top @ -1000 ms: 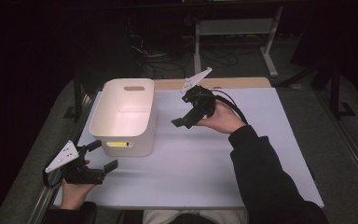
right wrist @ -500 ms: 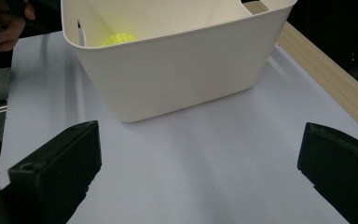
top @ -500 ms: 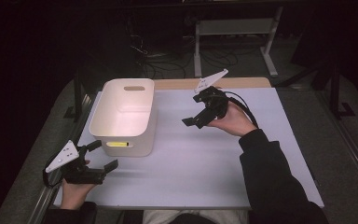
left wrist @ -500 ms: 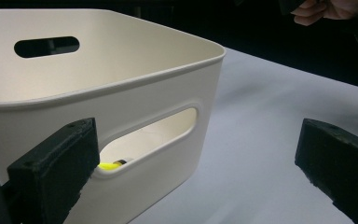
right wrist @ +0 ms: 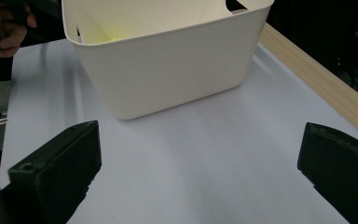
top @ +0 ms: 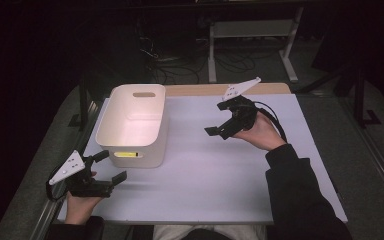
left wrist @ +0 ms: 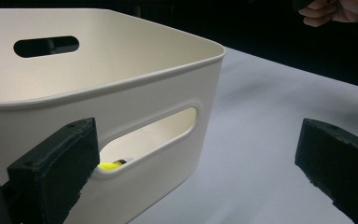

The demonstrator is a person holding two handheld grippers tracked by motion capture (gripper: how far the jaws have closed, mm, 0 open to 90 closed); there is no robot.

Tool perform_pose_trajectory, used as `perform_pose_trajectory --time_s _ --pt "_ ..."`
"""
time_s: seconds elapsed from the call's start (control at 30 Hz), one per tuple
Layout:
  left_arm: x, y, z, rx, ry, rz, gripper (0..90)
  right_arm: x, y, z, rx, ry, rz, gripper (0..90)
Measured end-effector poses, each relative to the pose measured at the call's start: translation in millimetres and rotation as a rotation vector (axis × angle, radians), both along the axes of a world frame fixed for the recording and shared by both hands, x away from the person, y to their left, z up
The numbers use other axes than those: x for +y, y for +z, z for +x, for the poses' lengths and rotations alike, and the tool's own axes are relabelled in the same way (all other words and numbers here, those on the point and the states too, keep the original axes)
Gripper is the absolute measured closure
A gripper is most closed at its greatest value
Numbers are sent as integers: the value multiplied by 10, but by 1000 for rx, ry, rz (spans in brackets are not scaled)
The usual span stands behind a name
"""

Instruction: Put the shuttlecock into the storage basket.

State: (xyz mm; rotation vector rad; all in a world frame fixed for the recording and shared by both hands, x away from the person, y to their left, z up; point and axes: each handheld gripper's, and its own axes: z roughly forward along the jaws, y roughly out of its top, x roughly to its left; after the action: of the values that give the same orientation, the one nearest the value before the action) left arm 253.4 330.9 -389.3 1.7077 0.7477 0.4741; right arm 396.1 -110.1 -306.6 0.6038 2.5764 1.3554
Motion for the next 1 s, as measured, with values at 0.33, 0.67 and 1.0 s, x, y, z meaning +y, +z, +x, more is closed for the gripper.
perform_pose_trajectory --time_s 0.33,0.67,1.0 --pt "-1 0 2 1 0 1 0 -233 -92 -44 17 -52 31 0" --pt "-2 1 1 0 -1 -2 0 -381 -160 -99 24 -82 51 0" --pt "2 4 -1 0 -2 -2 0 -526 -252 -155 34 -106 54 0"
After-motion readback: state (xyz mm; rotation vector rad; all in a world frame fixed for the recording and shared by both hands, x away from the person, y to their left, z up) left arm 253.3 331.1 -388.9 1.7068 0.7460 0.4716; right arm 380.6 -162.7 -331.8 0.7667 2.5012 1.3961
